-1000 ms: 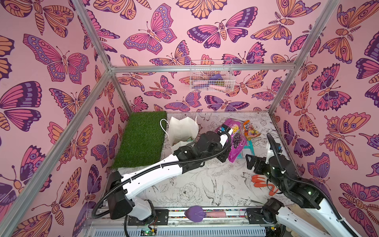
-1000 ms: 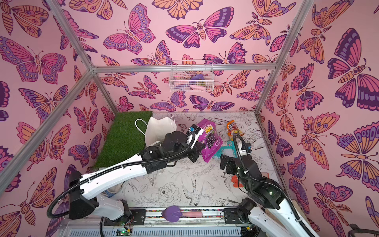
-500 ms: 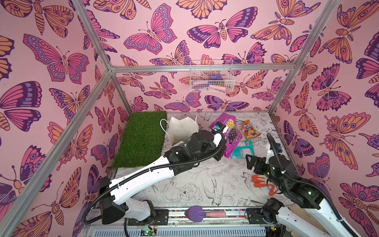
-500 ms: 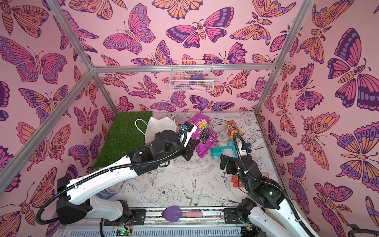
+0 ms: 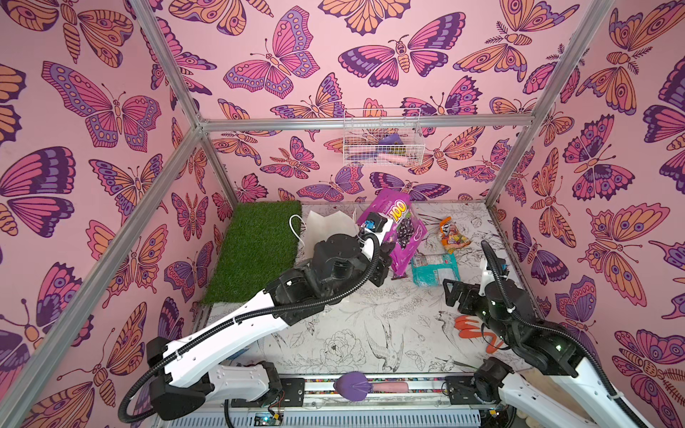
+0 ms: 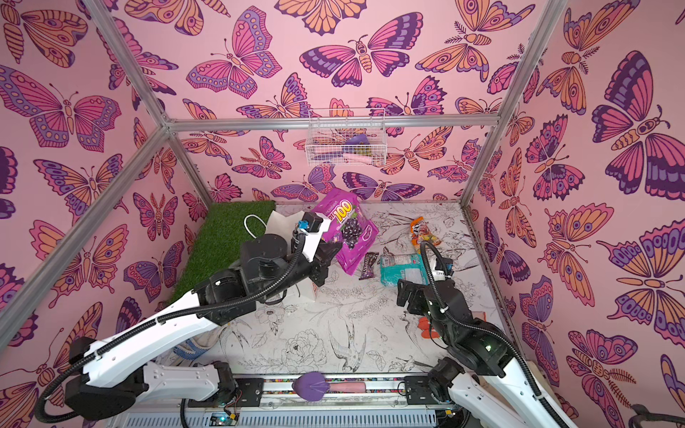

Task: Place the snacks into the paper bag
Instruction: Place the snack in the paper bag.

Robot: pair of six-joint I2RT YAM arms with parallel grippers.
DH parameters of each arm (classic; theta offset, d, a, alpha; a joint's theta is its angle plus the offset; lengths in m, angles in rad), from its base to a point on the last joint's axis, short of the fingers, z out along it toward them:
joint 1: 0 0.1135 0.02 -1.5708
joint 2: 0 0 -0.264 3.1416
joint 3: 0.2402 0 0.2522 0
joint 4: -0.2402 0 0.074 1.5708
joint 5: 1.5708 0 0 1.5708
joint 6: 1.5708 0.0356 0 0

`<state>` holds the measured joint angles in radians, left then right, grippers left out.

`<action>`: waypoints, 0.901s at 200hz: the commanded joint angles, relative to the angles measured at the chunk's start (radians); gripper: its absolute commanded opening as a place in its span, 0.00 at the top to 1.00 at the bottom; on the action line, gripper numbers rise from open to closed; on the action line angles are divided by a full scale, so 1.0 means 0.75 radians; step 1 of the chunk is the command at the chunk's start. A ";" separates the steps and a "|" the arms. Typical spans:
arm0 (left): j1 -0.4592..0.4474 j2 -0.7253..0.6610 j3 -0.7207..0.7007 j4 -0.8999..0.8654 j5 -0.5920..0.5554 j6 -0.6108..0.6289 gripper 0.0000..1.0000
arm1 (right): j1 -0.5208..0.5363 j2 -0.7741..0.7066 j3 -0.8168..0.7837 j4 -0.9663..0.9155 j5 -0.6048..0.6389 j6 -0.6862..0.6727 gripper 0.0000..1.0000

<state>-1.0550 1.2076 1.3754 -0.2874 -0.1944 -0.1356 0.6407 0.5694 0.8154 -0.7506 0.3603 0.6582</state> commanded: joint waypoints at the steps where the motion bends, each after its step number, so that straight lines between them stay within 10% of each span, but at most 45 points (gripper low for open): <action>1: -0.003 -0.063 -0.009 0.102 -0.054 0.047 1.00 | -0.010 0.016 -0.003 0.023 -0.011 0.023 0.00; 180: -0.004 -0.337 -0.178 0.185 -0.434 0.144 1.00 | -0.011 0.068 -0.017 0.065 -0.042 0.032 0.00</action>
<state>-1.0550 1.0180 1.2564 -0.2909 -0.4248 -0.0593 0.6392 0.6228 0.8127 -0.7174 0.3305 0.6598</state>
